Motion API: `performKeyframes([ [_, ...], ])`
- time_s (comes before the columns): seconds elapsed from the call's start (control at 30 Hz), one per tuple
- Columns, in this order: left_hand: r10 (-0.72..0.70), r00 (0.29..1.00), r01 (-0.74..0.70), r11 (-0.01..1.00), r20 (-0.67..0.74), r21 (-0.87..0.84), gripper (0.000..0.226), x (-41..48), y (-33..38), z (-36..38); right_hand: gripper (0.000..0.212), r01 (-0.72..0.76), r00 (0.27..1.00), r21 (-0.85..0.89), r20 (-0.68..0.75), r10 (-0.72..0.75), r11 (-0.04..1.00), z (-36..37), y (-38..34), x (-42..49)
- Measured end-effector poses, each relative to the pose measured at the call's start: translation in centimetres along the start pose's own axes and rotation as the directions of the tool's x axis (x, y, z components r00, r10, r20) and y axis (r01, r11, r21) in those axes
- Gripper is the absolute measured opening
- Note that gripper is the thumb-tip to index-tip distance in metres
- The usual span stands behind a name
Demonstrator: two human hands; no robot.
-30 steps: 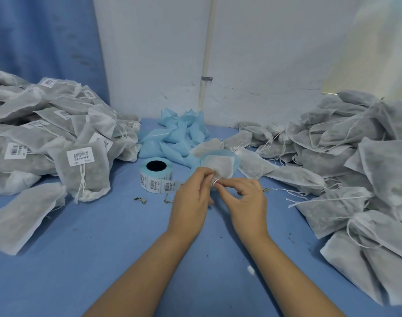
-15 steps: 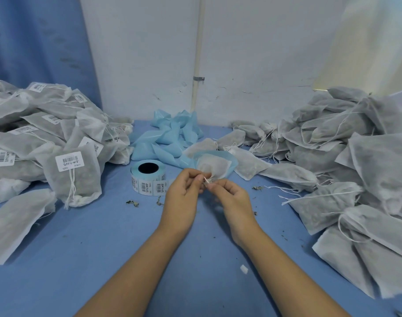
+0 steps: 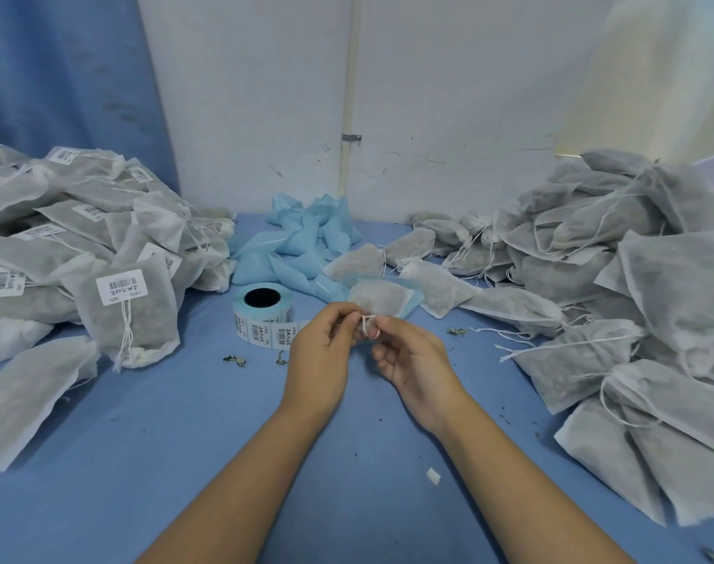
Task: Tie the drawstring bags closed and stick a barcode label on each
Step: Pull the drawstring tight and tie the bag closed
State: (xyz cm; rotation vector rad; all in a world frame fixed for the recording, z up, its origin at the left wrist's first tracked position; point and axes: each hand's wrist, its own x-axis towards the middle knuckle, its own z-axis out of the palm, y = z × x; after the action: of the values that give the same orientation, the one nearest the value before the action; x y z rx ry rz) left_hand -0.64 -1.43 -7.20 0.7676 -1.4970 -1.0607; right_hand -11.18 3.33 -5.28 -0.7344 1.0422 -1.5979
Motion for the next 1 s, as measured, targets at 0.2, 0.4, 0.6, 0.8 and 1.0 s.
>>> performKeyframes([
  [0.2, 0.058, 0.998, -0.060, 0.992, 0.021, 0.113, 0.014, -0.1, 0.3, 0.0, 0.011, -0.214, 0.970, 0.089, 0.140, 0.200, 0.973, -0.7, -0.7, 0.1],
  [0.4, 0.068, 0.998, -0.069, 0.991, 0.020, 0.112, 0.016, -0.1, 0.5, -0.1, 0.008, -0.349, 0.914, 0.124, 0.266, 0.307, 0.929, -0.9, -0.9, -0.2],
  [0.6, 0.067, 0.998, -0.069, 0.992, 0.020, 0.110, 0.017, -0.1, 0.5, -0.1, 0.008, -0.388, 0.890, 0.142, 0.313, 0.331, 0.911, -1.1, -0.9, -0.3],
  [0.8, -0.006, 0.999, 0.002, 0.995, 0.041, 0.104, 0.029, -0.1, 0.5, -0.3, 0.015, -0.355, 0.902, 0.151, 0.316, 0.295, 0.923, -1.0, -0.7, -0.3],
  [1.0, 0.118, 0.986, -0.150, 0.940, 0.121, 0.307, 0.049, -0.4, 0.6, -0.3, 0.023, -0.290, 0.914, 0.160, 0.338, 0.224, 0.944, -0.8, -0.3, -0.5],
])
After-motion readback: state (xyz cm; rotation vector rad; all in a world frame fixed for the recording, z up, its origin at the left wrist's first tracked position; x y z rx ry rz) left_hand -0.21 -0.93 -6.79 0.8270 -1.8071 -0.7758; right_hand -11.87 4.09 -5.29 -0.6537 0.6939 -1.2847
